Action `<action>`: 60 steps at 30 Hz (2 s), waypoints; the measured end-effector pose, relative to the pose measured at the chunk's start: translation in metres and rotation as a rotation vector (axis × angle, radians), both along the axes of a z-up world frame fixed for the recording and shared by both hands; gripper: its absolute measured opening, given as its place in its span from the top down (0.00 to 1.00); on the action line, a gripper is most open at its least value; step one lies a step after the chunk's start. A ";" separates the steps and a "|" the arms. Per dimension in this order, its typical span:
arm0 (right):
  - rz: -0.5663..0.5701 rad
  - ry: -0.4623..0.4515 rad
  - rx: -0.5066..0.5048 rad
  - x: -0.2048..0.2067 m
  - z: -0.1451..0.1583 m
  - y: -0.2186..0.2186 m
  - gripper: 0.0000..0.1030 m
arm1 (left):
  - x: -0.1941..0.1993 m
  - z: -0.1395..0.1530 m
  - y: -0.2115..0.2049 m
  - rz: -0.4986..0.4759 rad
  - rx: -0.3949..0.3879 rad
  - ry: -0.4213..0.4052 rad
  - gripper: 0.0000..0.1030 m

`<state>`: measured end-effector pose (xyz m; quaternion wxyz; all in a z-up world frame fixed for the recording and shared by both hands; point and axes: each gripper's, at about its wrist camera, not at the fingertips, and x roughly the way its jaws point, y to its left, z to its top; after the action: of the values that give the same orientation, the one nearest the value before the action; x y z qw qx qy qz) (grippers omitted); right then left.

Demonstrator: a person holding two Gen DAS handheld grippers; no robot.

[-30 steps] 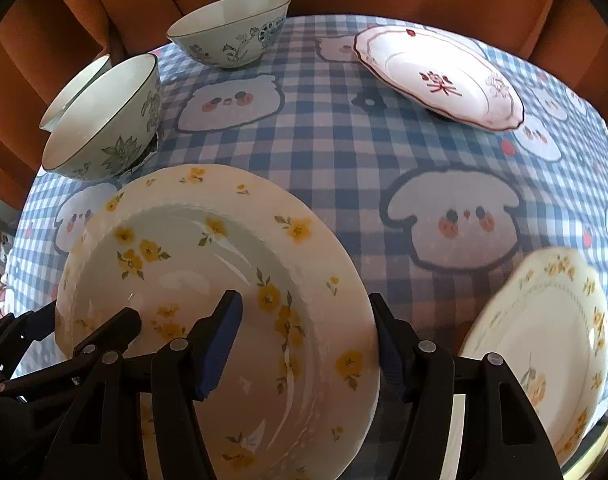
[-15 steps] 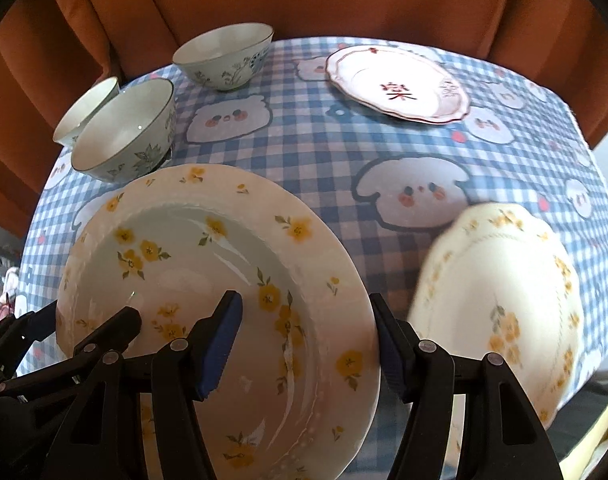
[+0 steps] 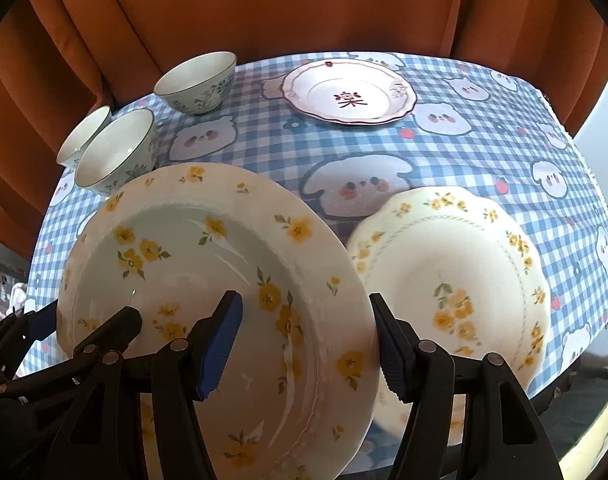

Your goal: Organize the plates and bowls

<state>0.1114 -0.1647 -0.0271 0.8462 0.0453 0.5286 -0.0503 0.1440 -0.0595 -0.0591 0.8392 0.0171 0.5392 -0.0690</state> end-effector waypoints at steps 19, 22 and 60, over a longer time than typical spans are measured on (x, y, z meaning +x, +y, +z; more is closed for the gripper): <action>0.102 0.004 -0.013 0.008 0.014 -0.114 0.35 | -0.013 0.000 -0.108 0.098 -0.019 -0.002 0.32; 0.103 0.005 -0.014 0.007 0.013 -0.132 0.35 | -0.015 -0.005 -0.127 0.098 -0.013 -0.006 0.32; 0.133 0.099 -0.056 0.014 -0.033 -0.218 0.38 | -0.009 -0.061 -0.203 0.156 0.015 0.066 0.30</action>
<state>0.1250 -0.3829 -0.0604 0.8213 -0.0162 0.5701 -0.0112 0.1346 -0.2628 -0.1204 0.8238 -0.0211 0.5665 0.0000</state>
